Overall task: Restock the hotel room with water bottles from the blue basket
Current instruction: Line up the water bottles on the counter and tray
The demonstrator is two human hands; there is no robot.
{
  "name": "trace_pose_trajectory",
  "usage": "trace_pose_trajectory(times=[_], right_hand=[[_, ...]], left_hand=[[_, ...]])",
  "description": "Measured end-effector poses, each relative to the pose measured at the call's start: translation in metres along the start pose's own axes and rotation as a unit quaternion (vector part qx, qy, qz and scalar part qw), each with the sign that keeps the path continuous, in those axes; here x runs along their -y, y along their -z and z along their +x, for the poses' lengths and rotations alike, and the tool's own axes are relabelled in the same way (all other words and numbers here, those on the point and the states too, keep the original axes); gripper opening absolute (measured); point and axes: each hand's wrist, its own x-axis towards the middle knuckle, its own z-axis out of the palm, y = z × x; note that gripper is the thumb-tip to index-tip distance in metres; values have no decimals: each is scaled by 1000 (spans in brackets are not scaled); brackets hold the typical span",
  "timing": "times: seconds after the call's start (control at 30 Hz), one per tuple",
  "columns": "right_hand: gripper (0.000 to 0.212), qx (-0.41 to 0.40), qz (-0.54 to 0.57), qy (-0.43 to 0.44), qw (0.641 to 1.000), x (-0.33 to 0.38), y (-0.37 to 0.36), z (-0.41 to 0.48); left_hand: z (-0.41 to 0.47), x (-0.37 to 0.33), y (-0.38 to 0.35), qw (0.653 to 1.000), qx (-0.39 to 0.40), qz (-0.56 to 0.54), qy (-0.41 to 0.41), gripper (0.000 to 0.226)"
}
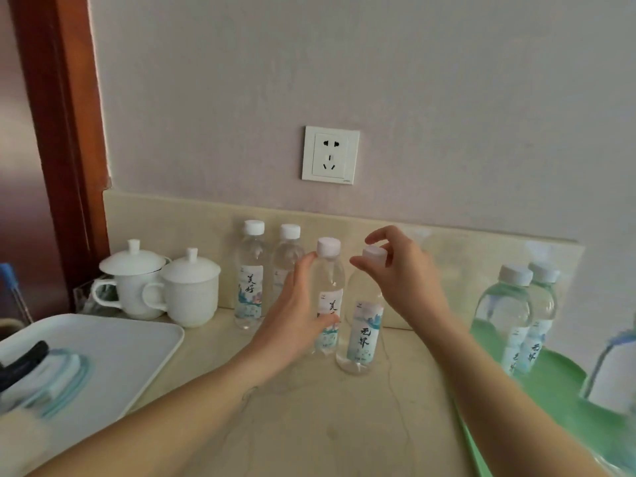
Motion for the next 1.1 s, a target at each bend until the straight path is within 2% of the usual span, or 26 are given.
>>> trace_pose_trajectory(times=[0.1, 0.23, 0.3, 0.37, 0.5, 0.63, 0.73, 0.87, 1.0, 1.1], right_hand=[[58, 14, 21, -21, 999, -12, -10, 0], [101, 169, 93, -138, 971, -34, -15, -8], [98, 249, 84, -185, 947, -45, -20, -16], [81, 268, 51, -199, 941, -53, -27, -22], [62, 191, 79, -201, 957, -58, -43, -28], [50, 123, 110, -216, 962, -60, -56, -31], [52, 82, 164, -241, 953, -62, -64, -33], [58, 4, 235, -270, 934, -62, -87, -38], [64, -24, 224, -231, 947, -65, -99, -38], [65, -35, 230, -224, 946, -72, -100, -35]], left_hand=[[-16, 12, -12, 999, 7, -22, 44, 106], [-29, 28, -23, 997, 24, 37, 68, 85], [-28, 28, -24, 996, 10, 63, 61, 73], [-25, 27, -27, 995, -5, 77, 62, 67], [-20, 23, -33, 989, -28, 121, 75, 46], [-23, 17, -41, 981, -15, 182, 68, 19], [-25, 18, -46, 970, 16, 234, 65, 19], [-21, 13, -50, 978, 65, 167, 102, 27], [-19, 7, -51, 979, 83, 138, 128, 40], [-14, -1, -36, 972, 116, 159, 130, 35]])
